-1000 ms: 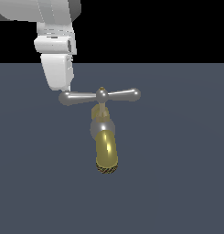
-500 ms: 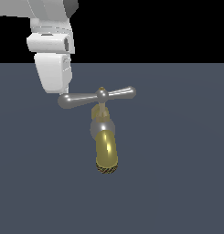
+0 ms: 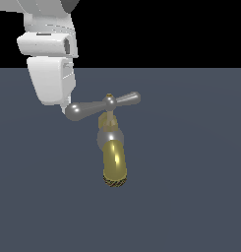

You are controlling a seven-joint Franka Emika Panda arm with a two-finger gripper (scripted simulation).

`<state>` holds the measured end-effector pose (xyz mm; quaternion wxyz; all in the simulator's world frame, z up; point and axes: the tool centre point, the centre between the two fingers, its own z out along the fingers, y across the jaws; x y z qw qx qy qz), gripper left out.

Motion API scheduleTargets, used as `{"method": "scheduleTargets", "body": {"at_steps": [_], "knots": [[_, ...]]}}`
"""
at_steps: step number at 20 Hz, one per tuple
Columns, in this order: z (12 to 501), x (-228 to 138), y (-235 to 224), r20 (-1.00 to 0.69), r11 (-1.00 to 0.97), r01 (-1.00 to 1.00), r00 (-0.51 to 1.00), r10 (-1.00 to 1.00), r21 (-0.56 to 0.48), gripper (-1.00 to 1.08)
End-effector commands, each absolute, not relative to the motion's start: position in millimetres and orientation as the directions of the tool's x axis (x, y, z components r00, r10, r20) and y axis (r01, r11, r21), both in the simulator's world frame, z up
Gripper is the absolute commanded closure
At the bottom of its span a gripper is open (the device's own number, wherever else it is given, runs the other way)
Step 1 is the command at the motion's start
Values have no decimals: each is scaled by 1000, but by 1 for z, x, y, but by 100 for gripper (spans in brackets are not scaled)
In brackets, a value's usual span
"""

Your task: Turn on the faucet by rotating a designated handle.

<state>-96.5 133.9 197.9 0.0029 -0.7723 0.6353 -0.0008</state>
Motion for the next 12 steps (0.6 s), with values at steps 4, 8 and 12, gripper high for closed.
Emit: {"method": "scheduleTargets", "body": {"at_steps": [4, 8, 12], "knots": [[198, -105, 134, -2, -194, -981, 194, -981, -4, 108], [198, -113, 125, -2, -194, -981, 194, -981, -4, 108], [198, -121, 115, -1, -194, -981, 194, -981, -3, 108]]}}
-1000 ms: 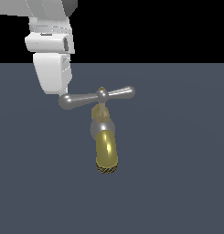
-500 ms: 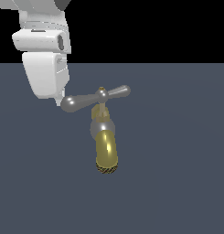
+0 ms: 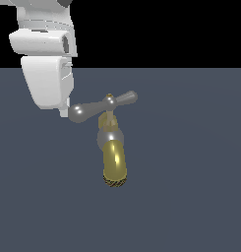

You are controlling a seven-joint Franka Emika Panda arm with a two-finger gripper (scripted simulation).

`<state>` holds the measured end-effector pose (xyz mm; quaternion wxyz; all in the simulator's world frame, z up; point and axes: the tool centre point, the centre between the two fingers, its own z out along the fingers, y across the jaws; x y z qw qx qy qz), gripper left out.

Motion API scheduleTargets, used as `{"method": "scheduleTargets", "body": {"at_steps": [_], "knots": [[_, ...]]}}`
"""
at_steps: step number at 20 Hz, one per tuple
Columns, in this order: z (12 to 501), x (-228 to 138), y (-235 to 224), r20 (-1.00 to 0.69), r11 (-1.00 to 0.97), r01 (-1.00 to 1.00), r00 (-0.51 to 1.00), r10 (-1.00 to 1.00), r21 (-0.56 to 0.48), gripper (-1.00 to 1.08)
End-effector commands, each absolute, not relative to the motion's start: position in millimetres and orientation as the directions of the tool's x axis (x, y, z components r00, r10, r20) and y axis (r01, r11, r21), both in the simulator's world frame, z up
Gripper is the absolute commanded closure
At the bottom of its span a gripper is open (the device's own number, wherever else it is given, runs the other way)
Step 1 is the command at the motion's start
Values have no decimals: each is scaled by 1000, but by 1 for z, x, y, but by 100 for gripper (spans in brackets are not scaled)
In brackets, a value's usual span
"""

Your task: Turn on the faucet by rotating a designated handle.

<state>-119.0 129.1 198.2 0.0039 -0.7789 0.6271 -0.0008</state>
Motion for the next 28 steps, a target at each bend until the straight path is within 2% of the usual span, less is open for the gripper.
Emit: {"method": "scheduleTargets", "body": {"at_steps": [1, 21, 23, 28], "knots": [[198, -123, 113, -1, -194, -981, 194, -981, -3, 108], [198, -167, 64, 0, -193, -981, 193, -981, 0, 108], [198, -165, 75, 1, -213, -977, 213, -977, -2, 108], [198, -163, 48, 0, -208, -978, 208, -978, -2, 108]]}}
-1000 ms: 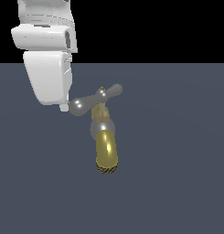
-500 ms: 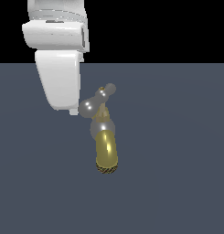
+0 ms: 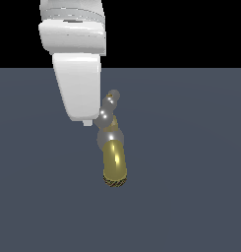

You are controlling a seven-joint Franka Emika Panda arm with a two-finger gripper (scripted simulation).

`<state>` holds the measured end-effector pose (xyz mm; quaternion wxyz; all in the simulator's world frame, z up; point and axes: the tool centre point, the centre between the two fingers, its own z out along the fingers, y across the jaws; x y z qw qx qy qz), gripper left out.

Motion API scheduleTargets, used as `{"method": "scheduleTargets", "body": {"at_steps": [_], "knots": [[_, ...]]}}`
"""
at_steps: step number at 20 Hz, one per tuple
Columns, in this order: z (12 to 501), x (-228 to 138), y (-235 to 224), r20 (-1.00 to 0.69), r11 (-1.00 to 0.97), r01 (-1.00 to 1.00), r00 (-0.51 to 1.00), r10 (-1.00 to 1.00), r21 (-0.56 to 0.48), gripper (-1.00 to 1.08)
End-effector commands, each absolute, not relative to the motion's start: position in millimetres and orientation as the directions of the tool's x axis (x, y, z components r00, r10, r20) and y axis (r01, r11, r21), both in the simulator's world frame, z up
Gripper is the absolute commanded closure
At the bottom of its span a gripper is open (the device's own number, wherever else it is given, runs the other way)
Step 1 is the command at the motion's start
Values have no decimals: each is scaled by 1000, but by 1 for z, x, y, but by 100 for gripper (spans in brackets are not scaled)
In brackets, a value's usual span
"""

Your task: Turn on the faucet by rotating a designated handle.

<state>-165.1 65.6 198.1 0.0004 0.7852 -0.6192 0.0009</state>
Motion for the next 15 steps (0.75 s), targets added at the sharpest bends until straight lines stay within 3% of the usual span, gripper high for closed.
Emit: {"method": "scheduleTargets", "body": {"at_steps": [1, 15], "knots": [[198, -163, 42, 0, -207, -978, 207, -978, -1, 108], [198, -159, -30, 0, -193, -981, 193, -981, 0, 108]]}}
